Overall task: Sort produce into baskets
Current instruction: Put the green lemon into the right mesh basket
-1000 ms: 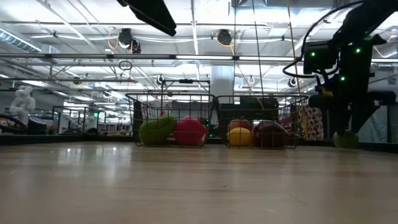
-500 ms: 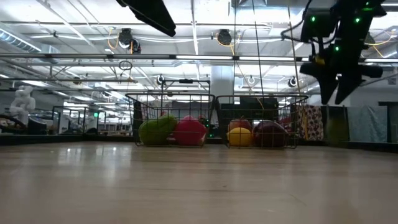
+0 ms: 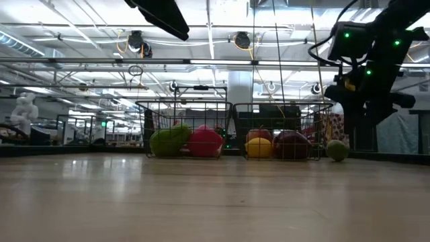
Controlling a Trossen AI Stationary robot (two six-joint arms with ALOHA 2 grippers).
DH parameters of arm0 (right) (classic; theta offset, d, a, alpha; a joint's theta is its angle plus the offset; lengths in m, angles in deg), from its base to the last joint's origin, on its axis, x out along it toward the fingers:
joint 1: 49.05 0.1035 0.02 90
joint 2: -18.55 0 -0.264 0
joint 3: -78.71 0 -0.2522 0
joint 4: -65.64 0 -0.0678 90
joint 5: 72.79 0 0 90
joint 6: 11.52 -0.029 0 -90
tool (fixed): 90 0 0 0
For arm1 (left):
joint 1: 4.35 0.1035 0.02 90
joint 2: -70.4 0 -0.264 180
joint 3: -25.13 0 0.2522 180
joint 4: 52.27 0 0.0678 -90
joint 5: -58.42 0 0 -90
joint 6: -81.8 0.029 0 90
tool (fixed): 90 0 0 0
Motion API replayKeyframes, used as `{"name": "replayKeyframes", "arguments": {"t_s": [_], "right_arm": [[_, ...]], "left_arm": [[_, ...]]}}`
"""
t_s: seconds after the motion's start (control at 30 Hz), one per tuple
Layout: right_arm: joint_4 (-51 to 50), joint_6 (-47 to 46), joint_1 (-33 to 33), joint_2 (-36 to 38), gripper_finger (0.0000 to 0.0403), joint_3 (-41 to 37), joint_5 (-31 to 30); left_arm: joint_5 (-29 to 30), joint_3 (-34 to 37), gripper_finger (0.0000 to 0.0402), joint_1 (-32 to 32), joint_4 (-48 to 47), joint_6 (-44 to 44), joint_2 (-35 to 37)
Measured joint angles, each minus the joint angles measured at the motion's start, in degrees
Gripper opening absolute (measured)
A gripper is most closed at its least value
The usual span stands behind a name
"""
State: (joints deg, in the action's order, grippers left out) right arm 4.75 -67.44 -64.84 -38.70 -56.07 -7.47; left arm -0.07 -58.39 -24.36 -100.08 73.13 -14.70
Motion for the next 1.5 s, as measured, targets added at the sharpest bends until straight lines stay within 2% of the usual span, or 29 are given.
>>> {"name": "replayKeyframes", "arguments": {"t_s": [0.27,0.37,0.63,0.8,0.97,1.1,1.23,1.5], "right_arm": [[0.18,-4.36,4.72,-0.12,0.0276,-0.45,-9.77],[2.87,-4.20,5.09,-0.58,0.0289,-2.16,-10.22],[13.43,-2.56,5.05,-0.80,0.0297,-6.96,-10.24],[16.74,-1.19,4.92,-0.81,0.0297,-6.96,-15.17],[17.36,0.84,2.47,-0.76,0.0297,-6.96,-17.56],[24.29,5.31,-0.05,-1.30,0.0297,-6.96,-16.22],[28.58,8.75,-1.47,-2.88,0.0297,-6.93,-14.32],[30.46,12.59,-4.22,-5.48,0.0297,-6.74,-12.38]], "left_arm": [[0.00,0.00,0.0331,0.00,-0.03,0.02,0.00],[0.00,0.00,0.0331,0.00,-0.02,0.02,0.00],[0.40,0.00,0.0331,0.73,2.12,3.05,0.00],[0.59,0.00,0.0331,2.65,7.42,7.27,0.00],[0.24,0.00,0.0331,6.14,13.75,12.69,0.00],[0.00,0.00,0.0331,10.26,16.33,16.70,0.00],[-0.07,0.00,0.0331,15.61,16.26,17.07,-0.75],[-11.96,0.00,0.0331,24.80,18.87,18.33,-6.83]]}}
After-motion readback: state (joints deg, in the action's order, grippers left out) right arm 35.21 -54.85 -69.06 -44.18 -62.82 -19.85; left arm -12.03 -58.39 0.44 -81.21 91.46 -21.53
